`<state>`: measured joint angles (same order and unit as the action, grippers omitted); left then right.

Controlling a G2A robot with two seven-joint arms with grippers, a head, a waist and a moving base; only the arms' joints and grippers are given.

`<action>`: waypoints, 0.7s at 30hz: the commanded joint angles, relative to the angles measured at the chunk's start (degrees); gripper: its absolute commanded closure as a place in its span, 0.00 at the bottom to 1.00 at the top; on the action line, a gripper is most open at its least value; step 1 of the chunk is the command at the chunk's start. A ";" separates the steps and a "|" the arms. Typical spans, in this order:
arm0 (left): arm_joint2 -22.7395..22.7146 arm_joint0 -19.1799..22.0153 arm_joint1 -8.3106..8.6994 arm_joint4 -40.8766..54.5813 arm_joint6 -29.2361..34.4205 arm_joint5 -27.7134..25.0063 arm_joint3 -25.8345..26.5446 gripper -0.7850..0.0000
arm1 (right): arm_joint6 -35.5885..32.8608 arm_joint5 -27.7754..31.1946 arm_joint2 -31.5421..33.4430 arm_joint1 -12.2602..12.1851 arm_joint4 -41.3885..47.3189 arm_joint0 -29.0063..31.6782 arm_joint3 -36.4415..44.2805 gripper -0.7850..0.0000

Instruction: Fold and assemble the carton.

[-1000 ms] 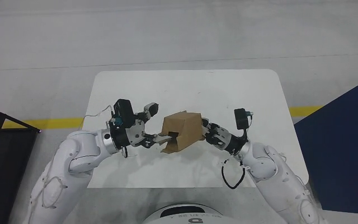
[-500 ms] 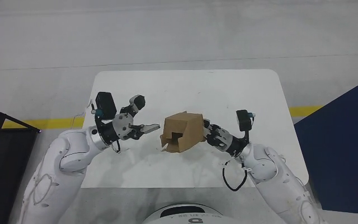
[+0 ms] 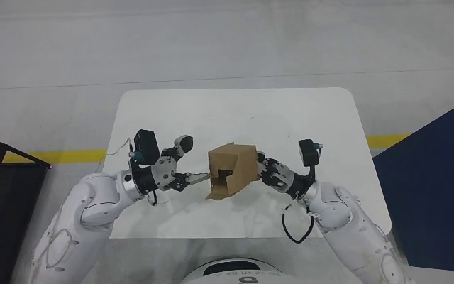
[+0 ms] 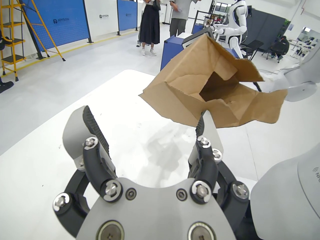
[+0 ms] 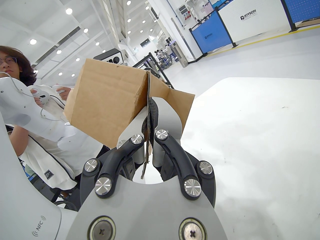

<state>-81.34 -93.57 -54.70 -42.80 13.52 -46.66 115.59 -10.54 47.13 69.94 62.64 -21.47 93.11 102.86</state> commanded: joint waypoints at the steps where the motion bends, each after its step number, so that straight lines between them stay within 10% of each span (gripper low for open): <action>1: 0.82 0.67 -0.05 -0.94 0.64 0.16 0.24 0.01 | 0.18 0.00 0.19 -0.03 -0.29 0.33 0.15 1.00; 21: -2.43 0.81 0.18 -1.20 -0.97 0.65 3.87 0.00 | 2.74 1.78 2.86 -0.36 2.04 2.64 -1.50 1.00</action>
<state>-83.35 -92.92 -54.57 -44.51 12.57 -45.78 118.57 -8.09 48.51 72.69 62.28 -20.70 95.79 102.23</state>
